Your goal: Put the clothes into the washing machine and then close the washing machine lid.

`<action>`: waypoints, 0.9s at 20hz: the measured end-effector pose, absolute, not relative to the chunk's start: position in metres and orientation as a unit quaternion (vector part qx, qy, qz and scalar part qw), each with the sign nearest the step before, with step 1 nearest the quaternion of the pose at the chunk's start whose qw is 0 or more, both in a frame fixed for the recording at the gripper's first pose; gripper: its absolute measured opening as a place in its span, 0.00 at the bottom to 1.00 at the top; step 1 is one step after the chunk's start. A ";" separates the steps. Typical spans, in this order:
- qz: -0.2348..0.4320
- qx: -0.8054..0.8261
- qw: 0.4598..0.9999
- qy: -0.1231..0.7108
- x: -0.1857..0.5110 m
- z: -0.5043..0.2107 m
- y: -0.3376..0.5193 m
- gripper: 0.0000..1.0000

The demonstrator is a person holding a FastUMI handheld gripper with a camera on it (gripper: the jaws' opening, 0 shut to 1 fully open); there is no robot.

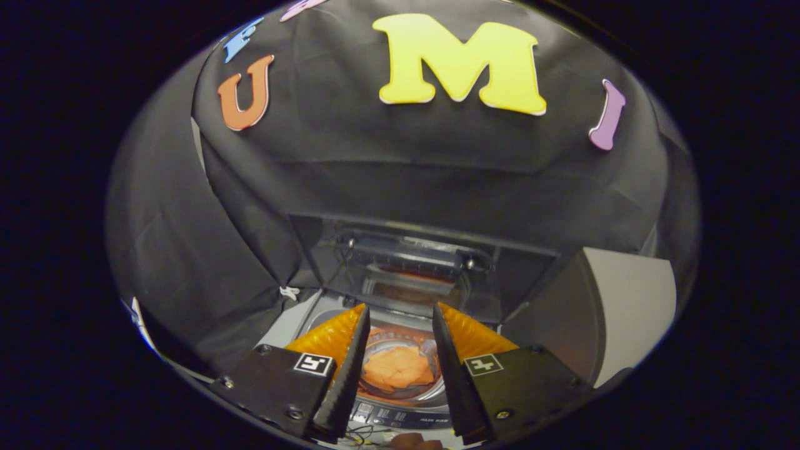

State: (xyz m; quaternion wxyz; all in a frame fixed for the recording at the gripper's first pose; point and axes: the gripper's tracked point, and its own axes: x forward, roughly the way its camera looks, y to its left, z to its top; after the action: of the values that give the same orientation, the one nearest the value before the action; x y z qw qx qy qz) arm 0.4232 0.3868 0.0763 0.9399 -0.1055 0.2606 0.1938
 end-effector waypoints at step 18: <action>0.171 -0.047 0.951 0.252 0.513 0.121 0.404 0.63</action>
State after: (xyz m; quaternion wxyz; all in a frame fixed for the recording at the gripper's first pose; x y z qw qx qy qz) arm 0.5130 0.4040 0.1208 0.9515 -0.0466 0.2518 0.1708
